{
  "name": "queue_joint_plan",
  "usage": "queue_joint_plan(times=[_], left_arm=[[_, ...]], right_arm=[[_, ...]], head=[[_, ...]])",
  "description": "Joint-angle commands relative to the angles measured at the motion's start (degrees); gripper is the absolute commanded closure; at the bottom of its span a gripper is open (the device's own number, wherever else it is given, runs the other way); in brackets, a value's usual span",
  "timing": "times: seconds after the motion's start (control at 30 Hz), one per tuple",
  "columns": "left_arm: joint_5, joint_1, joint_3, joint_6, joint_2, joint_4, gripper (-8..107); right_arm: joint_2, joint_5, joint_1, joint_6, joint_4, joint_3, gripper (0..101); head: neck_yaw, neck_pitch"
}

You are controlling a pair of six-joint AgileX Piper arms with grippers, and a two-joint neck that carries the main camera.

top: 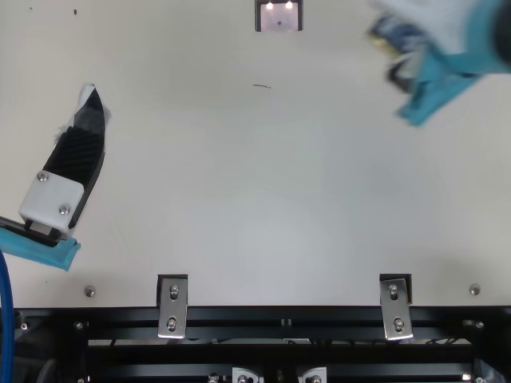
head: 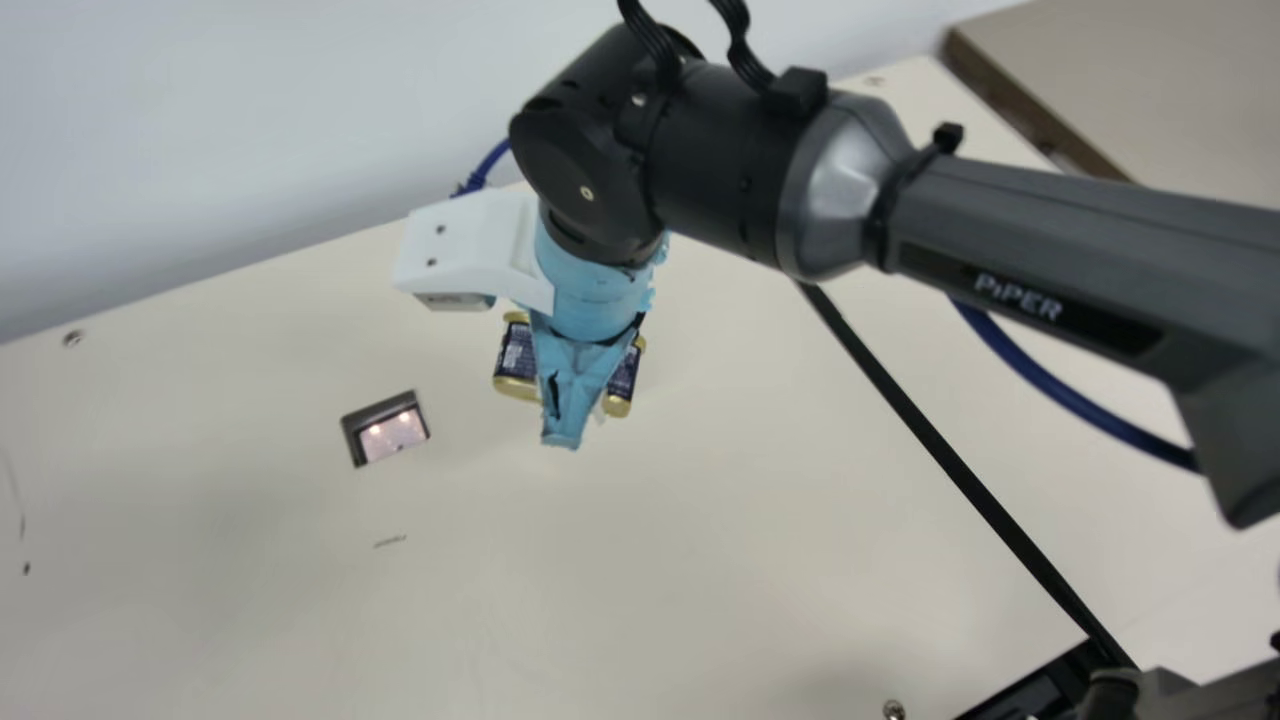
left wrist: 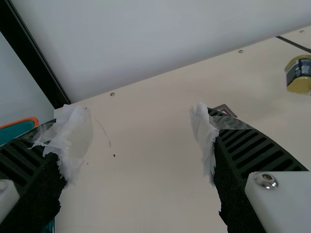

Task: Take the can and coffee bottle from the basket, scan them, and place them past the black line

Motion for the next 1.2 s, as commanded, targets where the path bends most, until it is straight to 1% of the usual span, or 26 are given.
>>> queue_joint_plan(times=[0.0,0.1,0.27,0.43,0.6,0.77,0.93,1.17], left_arm=[[0.0,0.0,0.0,0.0,0.0,0.0,9],[0.0,0.0,0.0,0.0,0.0,0.0,9],[0.0,0.0,0.0,0.0,0.0,0.0,9],[0.0,0.0,0.0,0.0,0.0,0.0,9],[0.0,0.0,0.0,0.0,0.0,0.0,9],[0.0,0.0,0.0,0.0,0.0,0.0,9],[0.0,0.0,0.0,0.0,0.0,0.0,9],[0.0,0.0,0.0,0.0,0.0,0.0,9]], right_arm=[[-3.0,-0.9,-6.4,2.0,-1.6,3.5,101],[-5.8,-2.0,-12.2,4.0,-2.5,6.3,101],[-8.9,-3.4,-21.9,5.7,-2.8,9.4,101],[-10.4,-4.5,-30.8,5.6,-1.9,11.0,101],[-10.5,-5.5,-38.5,5.0,-0.9,11.7,101],[-10.1,-6.6,-44.8,5.5,-0.8,12.5,101],[-9.3,-7.1,-49.5,6.5,-1.5,13.7,101],[-8.4,-8.4,-55.1,7.6,-2.1,16.9,101]], head=[[-3.2,-1.7],[-5.8,-2.2],[-8.7,-2.7],[-10.7,-3.0],[-11.1,-2.8],[-10.6,-2.5],[-10.1,-2.1],[-9.7,-1.3]])
